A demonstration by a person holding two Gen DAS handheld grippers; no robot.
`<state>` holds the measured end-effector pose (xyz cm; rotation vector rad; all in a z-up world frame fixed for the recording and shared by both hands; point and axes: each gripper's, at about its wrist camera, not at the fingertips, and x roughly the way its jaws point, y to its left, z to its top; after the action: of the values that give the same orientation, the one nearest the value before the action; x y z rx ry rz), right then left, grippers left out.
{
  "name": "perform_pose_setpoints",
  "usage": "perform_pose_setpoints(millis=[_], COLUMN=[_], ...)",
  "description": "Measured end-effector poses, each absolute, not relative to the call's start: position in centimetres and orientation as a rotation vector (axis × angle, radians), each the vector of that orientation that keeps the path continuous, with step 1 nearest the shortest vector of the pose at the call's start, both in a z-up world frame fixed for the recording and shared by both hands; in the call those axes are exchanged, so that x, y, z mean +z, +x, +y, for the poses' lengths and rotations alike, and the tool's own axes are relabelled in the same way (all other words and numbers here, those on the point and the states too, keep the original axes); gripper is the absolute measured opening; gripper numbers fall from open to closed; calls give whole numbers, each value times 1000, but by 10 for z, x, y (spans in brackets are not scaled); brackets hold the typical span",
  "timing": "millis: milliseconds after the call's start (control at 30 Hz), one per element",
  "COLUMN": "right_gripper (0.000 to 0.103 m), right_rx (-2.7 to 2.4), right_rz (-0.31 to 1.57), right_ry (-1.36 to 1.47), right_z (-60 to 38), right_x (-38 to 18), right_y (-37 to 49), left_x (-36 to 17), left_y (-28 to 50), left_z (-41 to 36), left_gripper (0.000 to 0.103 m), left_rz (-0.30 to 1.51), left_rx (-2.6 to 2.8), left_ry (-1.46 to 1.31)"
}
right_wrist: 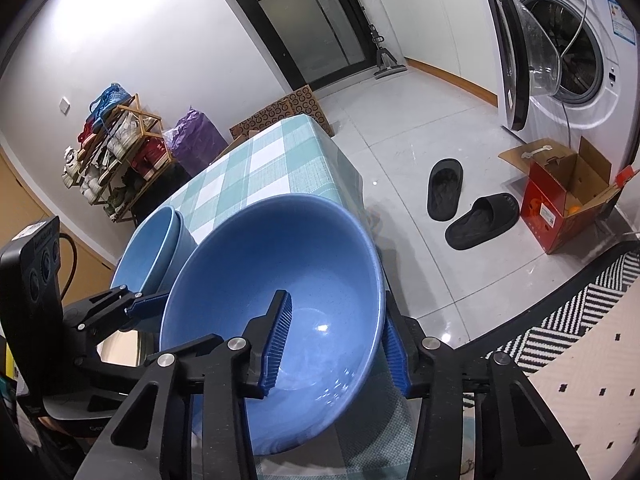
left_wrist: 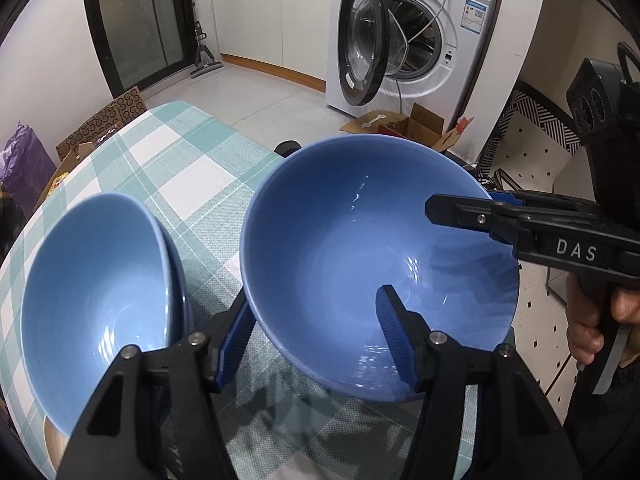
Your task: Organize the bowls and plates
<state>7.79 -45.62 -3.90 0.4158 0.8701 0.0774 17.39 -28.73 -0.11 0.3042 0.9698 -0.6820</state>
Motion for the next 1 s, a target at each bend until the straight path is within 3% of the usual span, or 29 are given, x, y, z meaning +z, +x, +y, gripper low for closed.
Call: perform_pose_setpoints(millis=[167, 1000], right_gripper=[36, 35], right_rx=[64, 40], right_rz=[856, 833], right_ry=[426, 391], right_z=[-459, -450], right_x=[-37, -27], right_y=[76, 74], left_x=[1, 8], left_y=[176, 169], left_z=[-279, -267], left_gripper=[48, 47], left_rz=[967, 937], left_rx=[-674, -688], left_ry=[261, 186])
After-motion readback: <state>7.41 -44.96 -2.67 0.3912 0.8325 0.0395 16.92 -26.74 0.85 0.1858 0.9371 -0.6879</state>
